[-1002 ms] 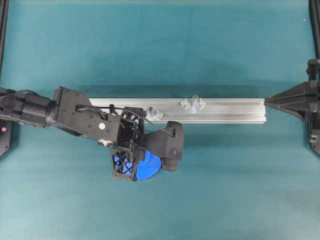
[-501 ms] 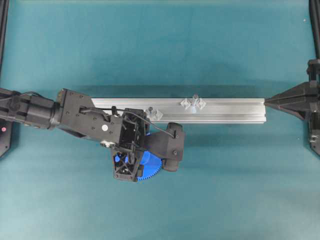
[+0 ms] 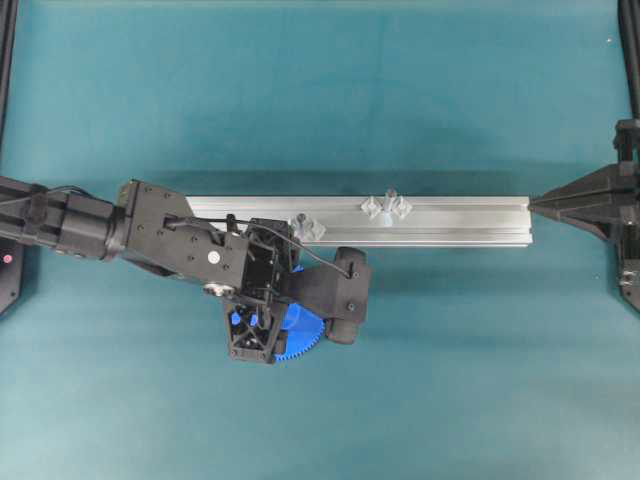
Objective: Find the location of the shaft and insert the large gear.
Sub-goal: 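Lower the open left gripper around the blue gear's hub, then close the left gripper on the gear hub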
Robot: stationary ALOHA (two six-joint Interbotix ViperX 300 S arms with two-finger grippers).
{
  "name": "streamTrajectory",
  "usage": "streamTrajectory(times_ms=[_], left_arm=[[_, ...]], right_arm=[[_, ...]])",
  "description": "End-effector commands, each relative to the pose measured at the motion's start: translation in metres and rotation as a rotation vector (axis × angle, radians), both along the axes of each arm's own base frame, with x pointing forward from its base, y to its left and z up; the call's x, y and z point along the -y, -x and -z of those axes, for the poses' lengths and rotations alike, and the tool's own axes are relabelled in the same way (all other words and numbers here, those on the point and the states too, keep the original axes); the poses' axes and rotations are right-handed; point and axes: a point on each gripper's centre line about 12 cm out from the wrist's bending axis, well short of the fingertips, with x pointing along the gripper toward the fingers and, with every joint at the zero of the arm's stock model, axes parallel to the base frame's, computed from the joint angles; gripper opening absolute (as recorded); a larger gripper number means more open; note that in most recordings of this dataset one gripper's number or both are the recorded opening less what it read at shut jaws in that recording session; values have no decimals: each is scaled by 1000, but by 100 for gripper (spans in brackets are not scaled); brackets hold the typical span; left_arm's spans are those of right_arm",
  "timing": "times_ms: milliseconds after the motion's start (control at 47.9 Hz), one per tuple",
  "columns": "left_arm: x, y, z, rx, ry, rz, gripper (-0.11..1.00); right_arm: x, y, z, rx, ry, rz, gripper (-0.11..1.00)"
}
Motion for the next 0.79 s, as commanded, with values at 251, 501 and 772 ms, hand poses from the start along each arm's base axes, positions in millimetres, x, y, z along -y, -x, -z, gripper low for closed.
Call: streamTrajectory(times_ms=[251, 501, 772], left_arm=[[4, -9, -11, 41, 6, 0, 94], [5, -9, -5, 25, 13, -27, 94], [6, -5, -5, 16, 12, -25, 94]], right_arm=[[1, -2, -4, 8, -8, 6, 0], [1, -2, -3, 7, -8, 6, 0], [1, -2, -4, 8, -8, 6, 0]])
